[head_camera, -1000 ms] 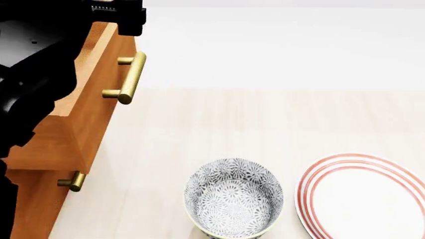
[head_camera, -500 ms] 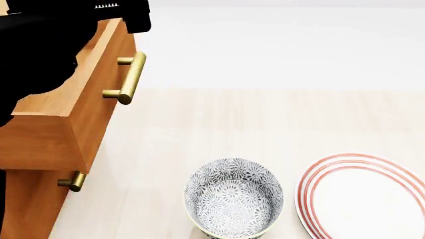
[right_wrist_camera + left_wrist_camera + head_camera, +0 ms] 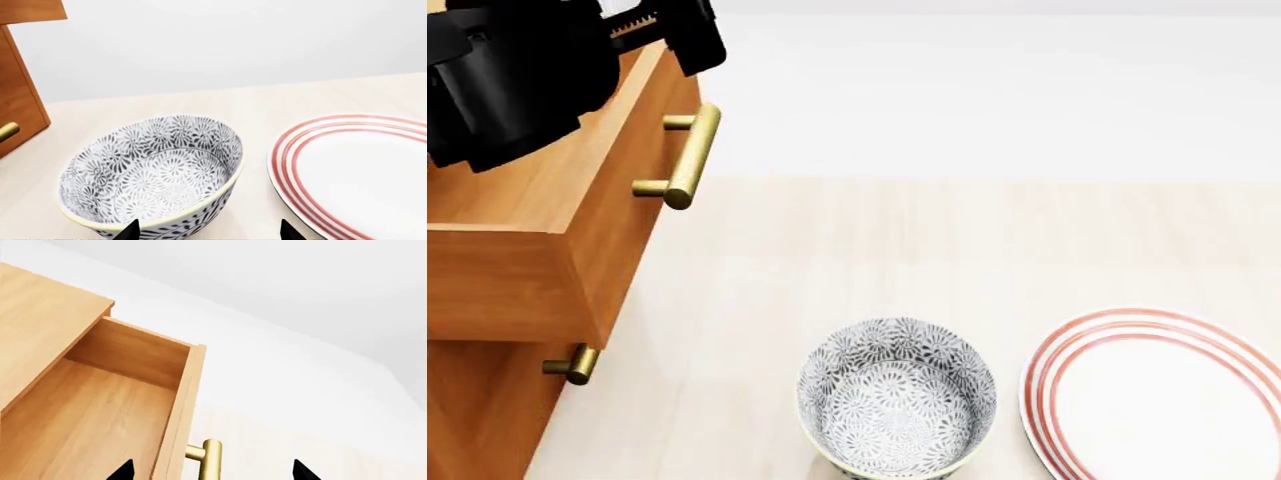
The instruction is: Open the top drawer of the cabinet.
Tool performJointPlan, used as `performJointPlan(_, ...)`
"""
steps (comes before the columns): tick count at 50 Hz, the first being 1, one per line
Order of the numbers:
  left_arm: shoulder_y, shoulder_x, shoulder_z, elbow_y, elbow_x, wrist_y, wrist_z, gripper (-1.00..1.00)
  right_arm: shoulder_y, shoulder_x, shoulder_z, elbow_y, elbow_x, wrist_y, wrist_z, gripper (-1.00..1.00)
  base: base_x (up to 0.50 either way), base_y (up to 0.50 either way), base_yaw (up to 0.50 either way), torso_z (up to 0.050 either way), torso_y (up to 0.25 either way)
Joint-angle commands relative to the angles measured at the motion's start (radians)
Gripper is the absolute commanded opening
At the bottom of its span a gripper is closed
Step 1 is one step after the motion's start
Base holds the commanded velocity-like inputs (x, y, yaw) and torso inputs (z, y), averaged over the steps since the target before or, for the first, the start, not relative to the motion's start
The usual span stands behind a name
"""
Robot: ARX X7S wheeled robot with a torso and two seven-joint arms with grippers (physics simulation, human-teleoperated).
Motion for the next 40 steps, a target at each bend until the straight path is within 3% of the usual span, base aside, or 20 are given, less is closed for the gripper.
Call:
performJointPlan(1, 0.007, 0.015, -0.048, -0.008, -0.089, -0.019, -0.049, 1.00, -0.002, -0.016, 0.013, 0.002, -0.017, -0.003, -0.019, 1.00, 0.00, 0.00, 0.00, 0.000, 0.000)
performJointPlan(27, 0.023, 0.002, -0.025, -0.040, -0.190, -0.010, -0.097, 1.00, 0.004, -0.010, 0.015, -0.004, -0.002, 0.008, -0.008, 1.00, 0.00, 0.00, 0.00, 0.000, 0.000)
performJointPlan(40, -0.065, -0.005, -0.067, -0.213, -0.226, 0.034, -0.122, 1.00, 0.006, -0.012, 0.010, 0.014, -0.002, -0.003, -0.015, 1.00, 0.00, 0.00, 0.00, 0.000, 0.000)
